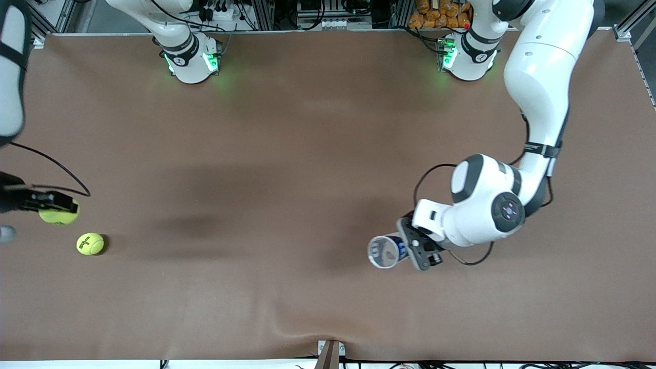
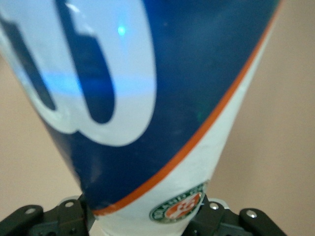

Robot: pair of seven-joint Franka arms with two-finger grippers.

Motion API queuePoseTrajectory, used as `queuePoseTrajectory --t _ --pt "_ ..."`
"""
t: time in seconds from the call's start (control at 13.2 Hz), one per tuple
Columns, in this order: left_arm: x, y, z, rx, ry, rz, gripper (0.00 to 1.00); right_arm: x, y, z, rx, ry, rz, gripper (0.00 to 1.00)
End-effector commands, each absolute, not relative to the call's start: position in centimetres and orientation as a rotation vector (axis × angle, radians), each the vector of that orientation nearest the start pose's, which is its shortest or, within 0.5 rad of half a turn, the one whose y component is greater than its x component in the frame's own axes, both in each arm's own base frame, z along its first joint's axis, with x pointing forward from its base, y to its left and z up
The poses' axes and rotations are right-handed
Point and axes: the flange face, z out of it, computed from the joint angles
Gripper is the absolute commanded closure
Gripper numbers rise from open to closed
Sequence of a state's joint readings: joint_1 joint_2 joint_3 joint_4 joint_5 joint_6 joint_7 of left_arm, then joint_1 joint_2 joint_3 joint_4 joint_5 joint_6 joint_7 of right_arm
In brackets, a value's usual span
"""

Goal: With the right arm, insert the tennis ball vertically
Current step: 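Lift the tube upright with the left gripper to the table middle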

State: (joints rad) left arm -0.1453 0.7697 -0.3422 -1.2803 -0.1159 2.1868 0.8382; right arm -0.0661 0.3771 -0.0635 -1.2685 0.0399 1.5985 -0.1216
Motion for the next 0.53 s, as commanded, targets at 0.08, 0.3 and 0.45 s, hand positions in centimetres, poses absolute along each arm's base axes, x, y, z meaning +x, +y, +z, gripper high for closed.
queuePoseTrajectory --t 0.08,0.3,0.45 --pt "68.7 -34.9 35.1 -2.969 1.722 -0.644 0.25 64.8 -7.2 57.5 -3.115 0.019 0.074 1.0" --pt "66.4 -40.8 35.8 -2.998 1.632 -0.837 0.25 64.8 -6.8 57.7 -3.116 0.036 0.069 1.0" --pt "64.9 -43.7 35.2 -3.033 1.568 -0.93 0.25 64.8 -6.8 57.7 -3.117 0.034 0.067 1.0"
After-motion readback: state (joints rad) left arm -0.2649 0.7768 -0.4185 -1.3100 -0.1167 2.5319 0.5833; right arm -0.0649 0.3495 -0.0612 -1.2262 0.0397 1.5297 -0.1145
